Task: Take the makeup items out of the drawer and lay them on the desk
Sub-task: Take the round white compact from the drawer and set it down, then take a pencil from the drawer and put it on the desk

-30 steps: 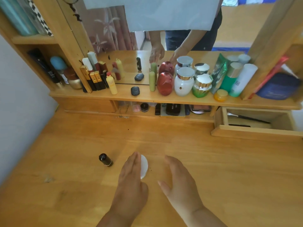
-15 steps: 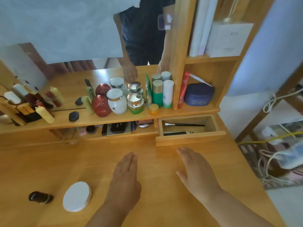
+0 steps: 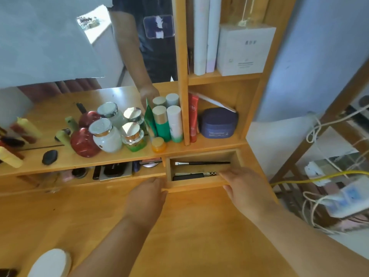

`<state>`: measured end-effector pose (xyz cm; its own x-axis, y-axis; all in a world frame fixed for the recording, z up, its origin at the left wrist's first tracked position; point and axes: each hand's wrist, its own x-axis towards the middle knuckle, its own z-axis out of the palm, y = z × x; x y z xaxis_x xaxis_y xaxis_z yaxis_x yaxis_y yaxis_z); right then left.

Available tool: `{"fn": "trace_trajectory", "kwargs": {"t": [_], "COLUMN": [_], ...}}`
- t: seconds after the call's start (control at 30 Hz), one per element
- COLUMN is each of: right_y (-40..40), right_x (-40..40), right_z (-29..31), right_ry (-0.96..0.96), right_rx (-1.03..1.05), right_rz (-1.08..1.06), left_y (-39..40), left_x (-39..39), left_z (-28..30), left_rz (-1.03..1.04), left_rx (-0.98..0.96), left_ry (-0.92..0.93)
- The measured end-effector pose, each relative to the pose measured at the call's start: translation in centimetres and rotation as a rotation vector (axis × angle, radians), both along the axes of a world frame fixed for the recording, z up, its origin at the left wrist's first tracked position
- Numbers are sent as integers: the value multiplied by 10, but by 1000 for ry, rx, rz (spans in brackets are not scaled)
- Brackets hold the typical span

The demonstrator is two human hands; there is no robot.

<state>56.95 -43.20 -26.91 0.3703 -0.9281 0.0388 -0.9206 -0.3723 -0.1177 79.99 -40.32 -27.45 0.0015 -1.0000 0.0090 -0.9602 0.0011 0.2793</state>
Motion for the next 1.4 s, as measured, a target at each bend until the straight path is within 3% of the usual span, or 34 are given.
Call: {"fn": "trace_trajectory", "kwargs": {"t": [0.6,0.9,1.17,1.4], "right_y": [-4,-20,-55,-54], "right_x": [-7,5,34,33], "right_z": [-13,-9,-7,-19], "right_ry": [-84,-194,-131,11], "right_rx": [-107,54,404,400], "right_rz": [9,-84,-84,3], "left_y": [1,-2,-4,-5], "left_x": [1,6,10,12], "left_z": [-8,-11,-15,-17], "left_rz": [-3,-43,-69,-87], "left_rx": [-46,-33,-40,-52], "left_ry": [42,60,75,77]}}
